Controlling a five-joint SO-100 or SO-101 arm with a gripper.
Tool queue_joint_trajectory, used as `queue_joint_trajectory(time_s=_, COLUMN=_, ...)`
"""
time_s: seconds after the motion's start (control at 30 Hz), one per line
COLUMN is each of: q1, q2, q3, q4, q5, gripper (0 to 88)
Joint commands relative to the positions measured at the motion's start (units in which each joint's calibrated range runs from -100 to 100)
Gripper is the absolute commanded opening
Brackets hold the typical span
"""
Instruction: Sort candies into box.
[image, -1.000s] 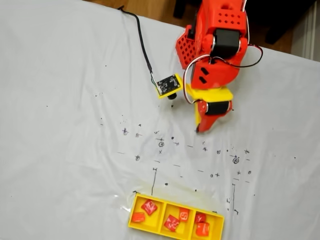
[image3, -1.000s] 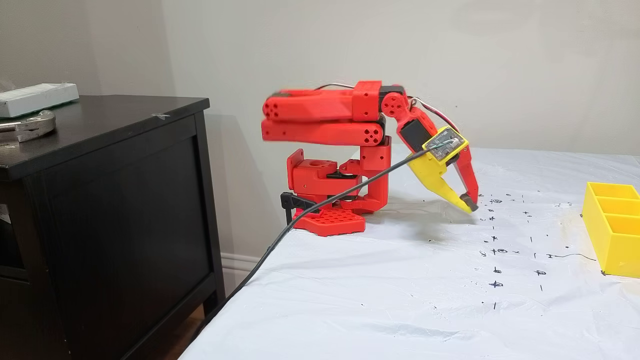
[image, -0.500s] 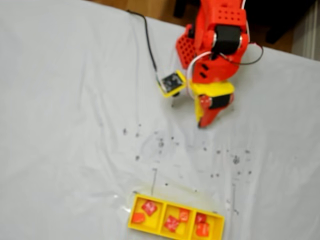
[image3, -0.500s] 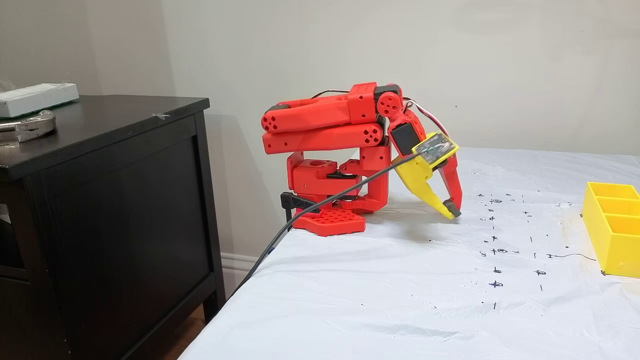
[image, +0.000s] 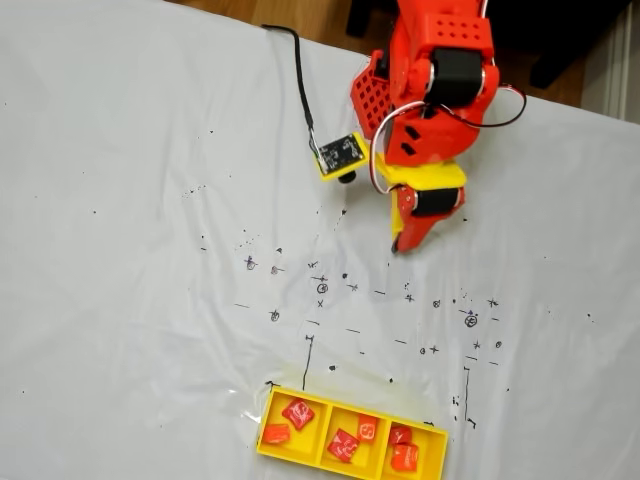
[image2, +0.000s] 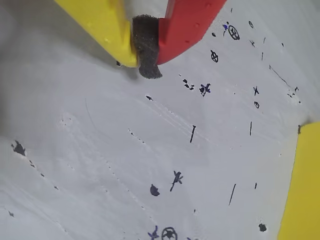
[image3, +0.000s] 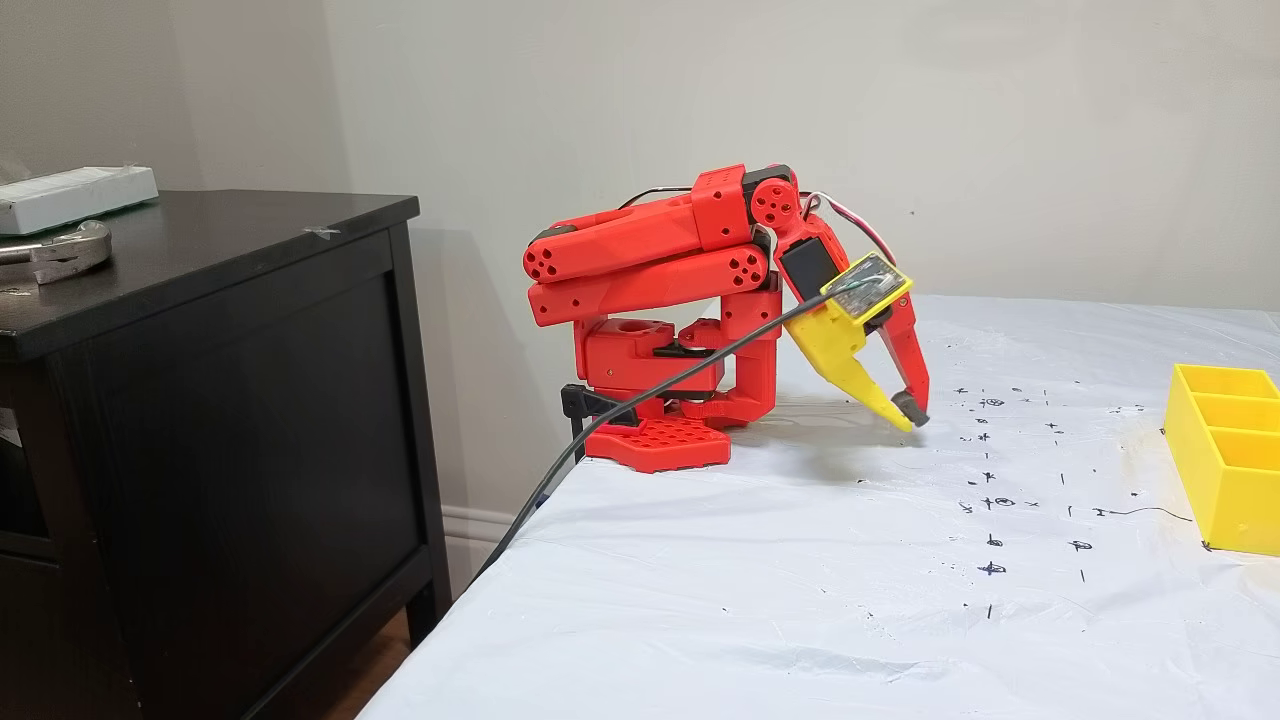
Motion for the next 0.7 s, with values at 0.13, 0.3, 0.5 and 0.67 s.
queue_joint_trajectory(time_s=0.13, q1=4.2, q2=-0.4, q3=-1.3, q4=0.8, q5=-6.9, gripper=4.5)
queue_joint_trajectory(time_s=0.3, q1=2.0, q2=-0.4, q3=-1.3, q4=1.4, q5=-5.0, gripper=1.2)
queue_joint_trajectory(time_s=0.5, q1=3.6, q2=-0.4, q3=-1.3, q4=1.4, q5=-5.6, gripper=0.2)
queue_joint_trajectory(time_s=0.67, q1=3.6, q2=-0.4, q3=-1.3, q4=1.4, q5=-5.6, gripper=0.2)
